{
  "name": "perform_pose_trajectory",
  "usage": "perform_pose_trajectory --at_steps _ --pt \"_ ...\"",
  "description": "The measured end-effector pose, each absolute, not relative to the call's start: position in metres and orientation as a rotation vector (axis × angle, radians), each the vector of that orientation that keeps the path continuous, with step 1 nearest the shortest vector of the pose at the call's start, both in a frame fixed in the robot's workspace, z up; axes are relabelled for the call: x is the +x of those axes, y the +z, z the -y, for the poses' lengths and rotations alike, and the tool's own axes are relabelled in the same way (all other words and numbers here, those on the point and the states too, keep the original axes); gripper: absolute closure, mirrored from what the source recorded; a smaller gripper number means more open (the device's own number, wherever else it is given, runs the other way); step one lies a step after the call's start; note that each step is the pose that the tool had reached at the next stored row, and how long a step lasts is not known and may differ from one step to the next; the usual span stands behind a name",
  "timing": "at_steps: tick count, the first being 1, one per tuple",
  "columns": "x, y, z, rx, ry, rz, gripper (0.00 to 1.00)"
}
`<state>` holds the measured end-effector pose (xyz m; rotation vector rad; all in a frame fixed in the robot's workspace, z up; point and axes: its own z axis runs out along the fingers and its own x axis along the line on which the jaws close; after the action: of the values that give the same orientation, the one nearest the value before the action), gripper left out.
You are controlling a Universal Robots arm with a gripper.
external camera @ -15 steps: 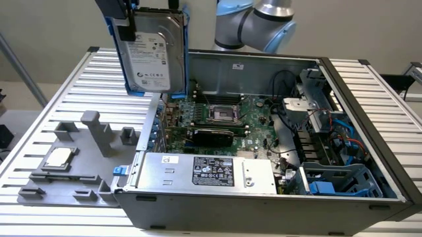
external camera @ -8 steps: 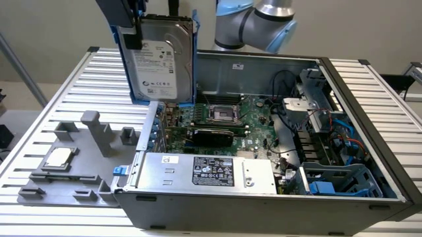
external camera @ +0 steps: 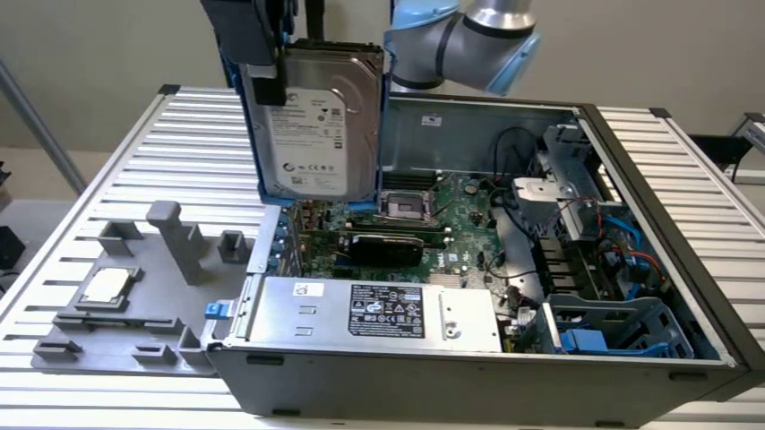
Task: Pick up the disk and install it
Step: 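Pick up the disk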
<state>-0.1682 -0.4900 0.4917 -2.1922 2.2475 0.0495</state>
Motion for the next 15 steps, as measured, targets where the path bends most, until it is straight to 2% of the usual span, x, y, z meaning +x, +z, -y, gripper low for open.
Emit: perform_pose_trajectory --at_steps 15 --pt "-0.100 0.492 0.503 -2.194 0.049 -2.246 0.67"
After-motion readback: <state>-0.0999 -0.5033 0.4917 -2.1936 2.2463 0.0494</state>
